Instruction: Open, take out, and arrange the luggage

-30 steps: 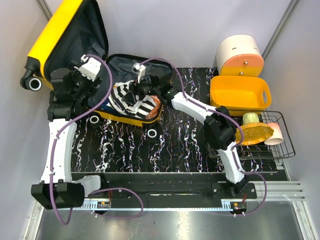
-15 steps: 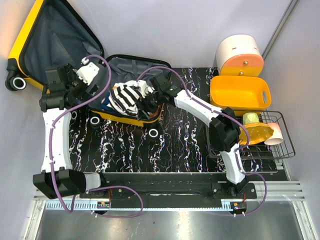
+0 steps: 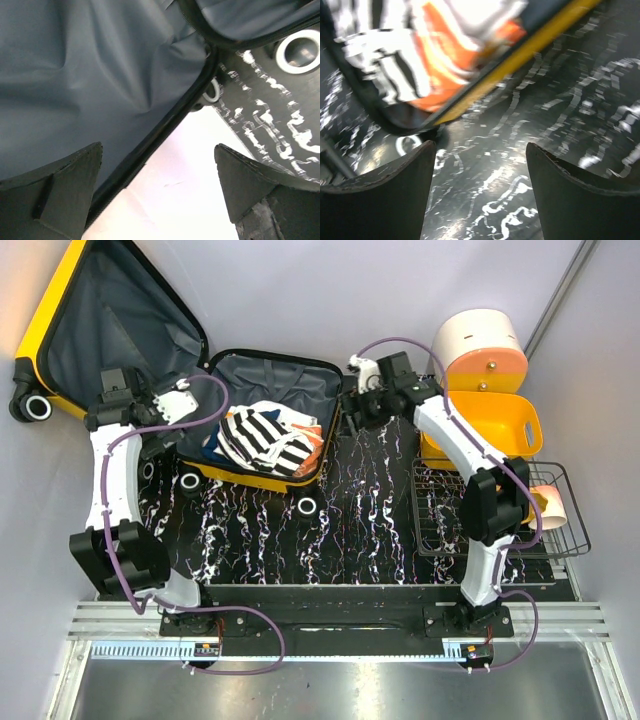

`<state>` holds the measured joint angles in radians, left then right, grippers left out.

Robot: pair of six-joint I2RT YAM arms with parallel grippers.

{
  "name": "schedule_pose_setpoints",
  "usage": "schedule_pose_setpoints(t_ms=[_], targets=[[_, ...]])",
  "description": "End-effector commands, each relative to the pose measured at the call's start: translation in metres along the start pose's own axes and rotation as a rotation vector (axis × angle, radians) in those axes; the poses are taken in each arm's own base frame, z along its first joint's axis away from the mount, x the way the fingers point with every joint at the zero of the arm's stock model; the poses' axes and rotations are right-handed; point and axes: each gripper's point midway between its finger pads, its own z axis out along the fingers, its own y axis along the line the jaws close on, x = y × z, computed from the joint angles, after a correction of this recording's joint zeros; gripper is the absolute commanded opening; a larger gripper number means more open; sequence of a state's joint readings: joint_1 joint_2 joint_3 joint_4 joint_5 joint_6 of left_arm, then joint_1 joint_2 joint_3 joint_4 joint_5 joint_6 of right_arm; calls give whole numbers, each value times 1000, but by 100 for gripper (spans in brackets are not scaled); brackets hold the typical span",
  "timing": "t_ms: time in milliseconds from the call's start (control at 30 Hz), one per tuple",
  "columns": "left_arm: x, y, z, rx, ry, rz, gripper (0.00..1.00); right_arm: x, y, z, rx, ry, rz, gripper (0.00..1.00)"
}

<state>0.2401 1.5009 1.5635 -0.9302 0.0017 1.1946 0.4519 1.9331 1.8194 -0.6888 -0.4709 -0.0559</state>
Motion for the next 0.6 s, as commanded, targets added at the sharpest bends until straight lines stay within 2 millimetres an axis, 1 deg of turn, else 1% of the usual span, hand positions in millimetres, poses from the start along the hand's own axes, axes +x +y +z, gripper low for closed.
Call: schedule_pose_setpoints(t_ms=[0, 33, 67, 100, 133, 167, 200, 233, 333, 367, 433, 467, 500, 533, 567], targets=[[20, 44, -8, -124, 154, 155, 99, 2, -47, -8, 214, -10, 74, 81], [24, 45, -5, -120, 178, 173, 99, 6, -56, -5, 253, 1, 78, 80], [30, 47, -1, -114, 221, 211, 99, 7, -62, -2, 284, 2, 126, 80], [30, 52, 1, -135, 232, 228, 99, 14, -72, 6, 320, 23, 139, 79], [32, 55, 2, -147, 244, 246, 99, 18, -76, 9, 328, 33, 147, 79], [36, 57, 7, -146, 278, 284, 99, 21, -79, 13, 328, 39, 156, 79], [37, 62, 9, -164, 291, 289, 99, 29, -80, 22, 312, 61, 169, 78], [39, 60, 15, -145, 310, 296, 99, 30, -79, 25, 303, 64, 175, 77], [51, 60, 22, -147, 397, 317, 99, 40, -84, 37, 298, 84, 183, 76], [60, 60, 24, -147, 450, 331, 99, 40, -85, 39, 299, 80, 171, 76], [68, 57, 26, -133, 492, 347, 98, 46, -89, 44, 297, 90, 166, 76], [74, 54, 27, -120, 527, 367, 95, 45, -88, 46, 289, 85, 157, 75], [76, 56, 27, -135, 535, 363, 91, 48, -84, 50, 261, 92, 156, 75], [77, 56, 29, -132, 541, 363, 85, 48, -84, 51, 249, 92, 158, 74], [80, 56, 28, -130, 556, 360, 74, 49, -83, 54, 236, 90, 162, 73]])
